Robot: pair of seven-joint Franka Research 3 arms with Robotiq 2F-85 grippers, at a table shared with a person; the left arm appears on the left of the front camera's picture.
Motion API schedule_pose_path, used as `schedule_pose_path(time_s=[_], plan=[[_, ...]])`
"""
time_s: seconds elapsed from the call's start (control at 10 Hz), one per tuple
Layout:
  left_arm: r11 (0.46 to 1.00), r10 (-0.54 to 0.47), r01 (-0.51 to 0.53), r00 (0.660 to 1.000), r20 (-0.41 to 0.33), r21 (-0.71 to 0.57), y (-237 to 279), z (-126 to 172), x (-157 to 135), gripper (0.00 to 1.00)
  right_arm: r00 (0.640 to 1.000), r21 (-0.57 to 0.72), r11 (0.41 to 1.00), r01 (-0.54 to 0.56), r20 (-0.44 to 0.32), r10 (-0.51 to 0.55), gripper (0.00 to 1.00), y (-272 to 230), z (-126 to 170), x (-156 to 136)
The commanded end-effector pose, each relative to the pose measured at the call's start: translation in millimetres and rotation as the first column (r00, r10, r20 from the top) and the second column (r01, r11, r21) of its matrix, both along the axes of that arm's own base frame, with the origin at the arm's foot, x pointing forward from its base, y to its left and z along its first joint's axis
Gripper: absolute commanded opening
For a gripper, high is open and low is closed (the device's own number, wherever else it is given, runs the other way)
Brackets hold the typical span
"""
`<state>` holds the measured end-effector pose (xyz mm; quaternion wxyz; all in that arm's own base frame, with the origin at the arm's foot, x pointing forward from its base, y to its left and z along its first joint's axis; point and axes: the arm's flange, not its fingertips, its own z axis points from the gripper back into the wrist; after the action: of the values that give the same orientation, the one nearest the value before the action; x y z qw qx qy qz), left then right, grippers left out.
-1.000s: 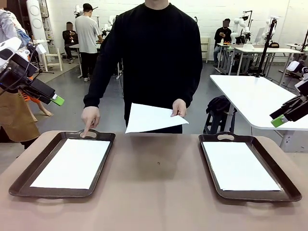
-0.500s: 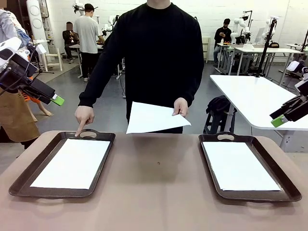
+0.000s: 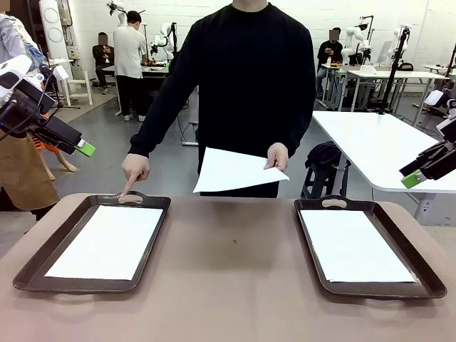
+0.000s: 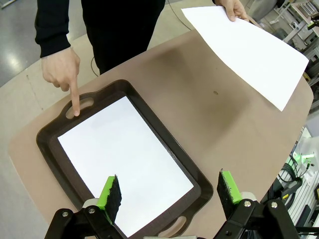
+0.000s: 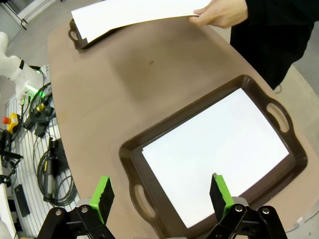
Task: Sort the A4 documents.
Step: Receive the A4 Paper.
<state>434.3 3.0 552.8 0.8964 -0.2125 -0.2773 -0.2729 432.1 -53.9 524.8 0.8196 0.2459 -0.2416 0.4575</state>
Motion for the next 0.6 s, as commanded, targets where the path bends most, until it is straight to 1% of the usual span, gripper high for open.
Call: schedule_pose_path(time_s=[0.0, 0.2, 0.3, 0.4, 0.5], plan=[[1.000, 0.000, 0.000, 1.000, 0.003, 0.006, -0.9, 0.5, 0.1, 1.00, 1.000, -0.007, 1.000, 0.006, 0.005, -0.006, 1.00, 0.3, -0.5, 0.5], [1.000, 0.000, 0.000, 1.000, 0.000, 0.000, 0.0, 0.0, 0.0, 1.00, 1.000, -0.007, 1.000, 0.006, 0.005, -0.006, 1.00, 0.3, -0.5, 0.5], [0.999, -0.020, 0.020, 1.000, 0.008, -0.028, -2.4, 0.2, 1.9, 1.00, 1.000, -0.007, 1.000, 0.006, 0.005, -0.006, 1.00, 0.3, -0.5, 0.5], [0.999, -0.020, 0.021, 1.000, 0.009, -0.048, -3.4, 1.4, 4.0, 1.00, 1.000, -0.007, 1.000, 0.006, 0.005, -0.006, 1.00, 0.3, -0.5, 0.5], [0.995, -0.006, 0.006, 1.000, 0.002, -0.095, -3.9, 3.1, 6.8, 1.00, 1.000, -0.007, 1.000, 0.006, 0.005, -0.006, 1.00, 0.3, -0.5, 0.5]])
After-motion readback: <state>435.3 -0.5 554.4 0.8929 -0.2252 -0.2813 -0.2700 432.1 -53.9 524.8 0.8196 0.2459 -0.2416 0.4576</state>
